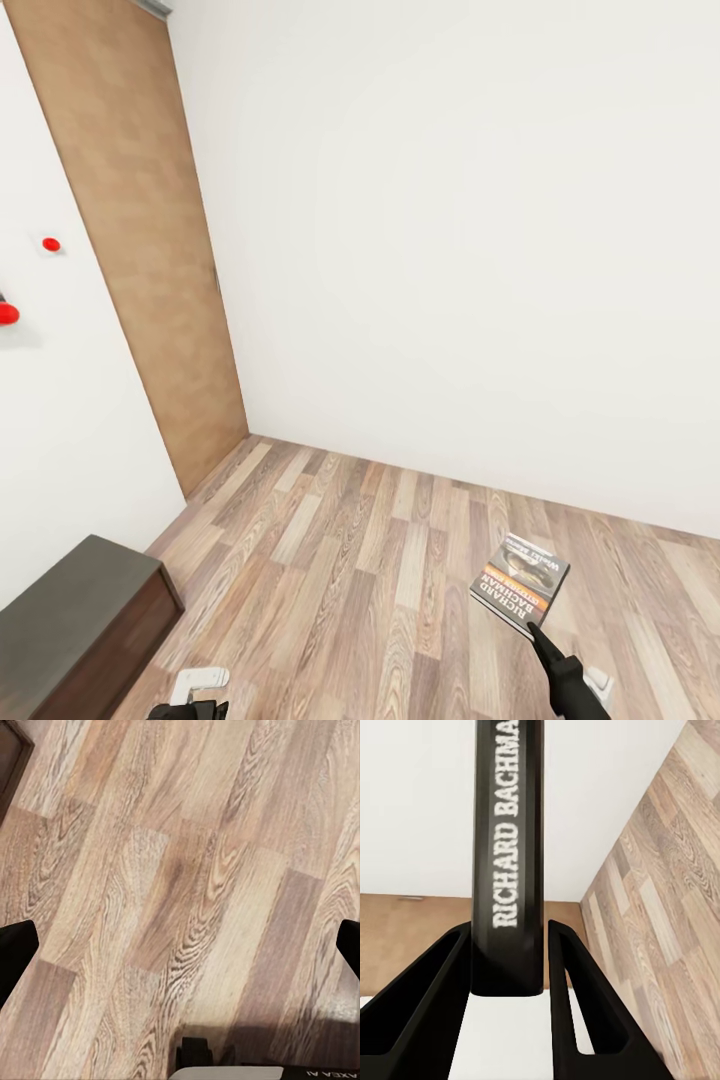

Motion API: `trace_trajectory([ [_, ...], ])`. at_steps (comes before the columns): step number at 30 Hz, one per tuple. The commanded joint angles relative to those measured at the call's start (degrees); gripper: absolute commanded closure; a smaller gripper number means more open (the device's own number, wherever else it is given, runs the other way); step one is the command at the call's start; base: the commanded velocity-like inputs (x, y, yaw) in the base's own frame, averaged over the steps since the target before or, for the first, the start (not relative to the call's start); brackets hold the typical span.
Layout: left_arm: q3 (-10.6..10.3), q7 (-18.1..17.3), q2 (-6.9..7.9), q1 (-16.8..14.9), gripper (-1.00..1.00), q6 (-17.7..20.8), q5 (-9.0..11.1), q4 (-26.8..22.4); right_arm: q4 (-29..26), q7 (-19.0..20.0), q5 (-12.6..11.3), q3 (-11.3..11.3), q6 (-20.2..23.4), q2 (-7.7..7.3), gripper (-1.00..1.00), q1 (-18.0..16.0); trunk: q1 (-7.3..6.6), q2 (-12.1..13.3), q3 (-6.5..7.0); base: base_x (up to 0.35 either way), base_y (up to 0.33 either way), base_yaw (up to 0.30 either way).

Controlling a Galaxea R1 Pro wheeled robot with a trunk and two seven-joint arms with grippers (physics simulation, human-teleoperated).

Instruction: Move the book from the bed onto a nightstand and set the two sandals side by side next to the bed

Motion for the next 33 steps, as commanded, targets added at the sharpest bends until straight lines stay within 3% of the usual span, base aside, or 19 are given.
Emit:
trace_trajectory([
  [1,-0.5,-0.2,0.03,-0.1,-1.0,-0.2,0.6,0.1,0.0,0.1,-0.2,-0.1,0.6,0.01,1.0,0.0,0.02,-0.1,0.0,0.0,0.0,0.0],
  [23,-0.5,-0.2,-0.01,-0.1,-1.0,-0.2,0.6,0.1,0.0,0.1,-0.2,0.0,0.6,0.05,1.0,0.0,0.02,-0.1,1.94,0.0,0.0,0.0],
  [33,-0.5,-0.1,-0.08,-0.1,-1.0,-0.2,0.5,0.2,0.0,0.3,-0.2,-0.1,0.7,0.05,1.0,0.0,0.02,-0.1,2.2,0.0,0.0,0.0],
])
